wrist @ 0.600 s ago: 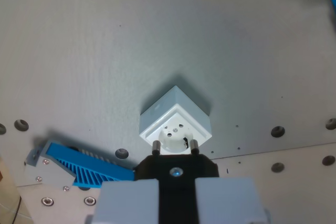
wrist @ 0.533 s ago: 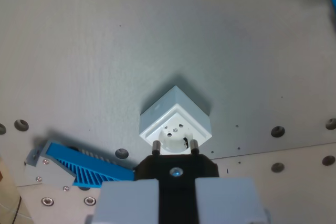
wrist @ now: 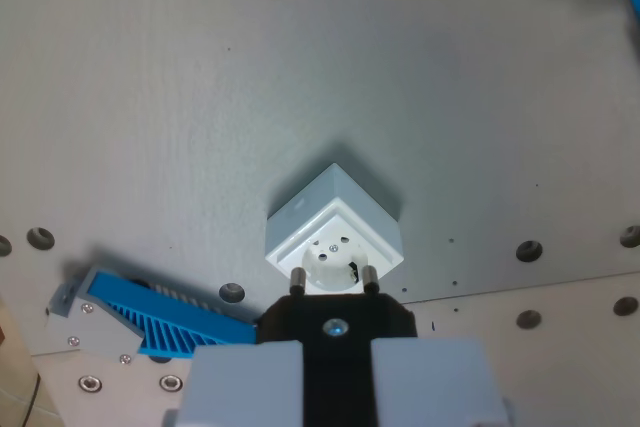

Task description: Move above the white socket

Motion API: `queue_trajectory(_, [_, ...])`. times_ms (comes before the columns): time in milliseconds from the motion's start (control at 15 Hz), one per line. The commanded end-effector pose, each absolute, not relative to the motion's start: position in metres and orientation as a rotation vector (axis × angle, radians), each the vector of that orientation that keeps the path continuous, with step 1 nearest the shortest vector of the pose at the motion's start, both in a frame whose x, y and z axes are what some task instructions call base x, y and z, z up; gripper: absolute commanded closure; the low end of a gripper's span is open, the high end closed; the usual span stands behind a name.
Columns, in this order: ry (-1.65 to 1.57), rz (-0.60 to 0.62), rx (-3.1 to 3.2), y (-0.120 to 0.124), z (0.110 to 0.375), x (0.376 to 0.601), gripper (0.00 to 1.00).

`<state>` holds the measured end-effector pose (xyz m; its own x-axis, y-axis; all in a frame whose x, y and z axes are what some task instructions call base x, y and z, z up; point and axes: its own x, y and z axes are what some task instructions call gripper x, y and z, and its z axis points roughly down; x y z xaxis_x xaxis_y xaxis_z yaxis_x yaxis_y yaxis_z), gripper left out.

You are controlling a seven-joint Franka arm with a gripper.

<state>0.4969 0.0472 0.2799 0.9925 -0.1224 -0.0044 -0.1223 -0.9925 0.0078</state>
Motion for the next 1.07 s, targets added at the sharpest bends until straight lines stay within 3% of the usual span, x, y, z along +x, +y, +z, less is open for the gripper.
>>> queue_trajectory(67, [-0.144,-0.001,3.131,0.047,0.278,0.495,1.0])
queue_trajectory(1067, [0.194,0.099,3.13,0.048,0.247,0.475,1.0])
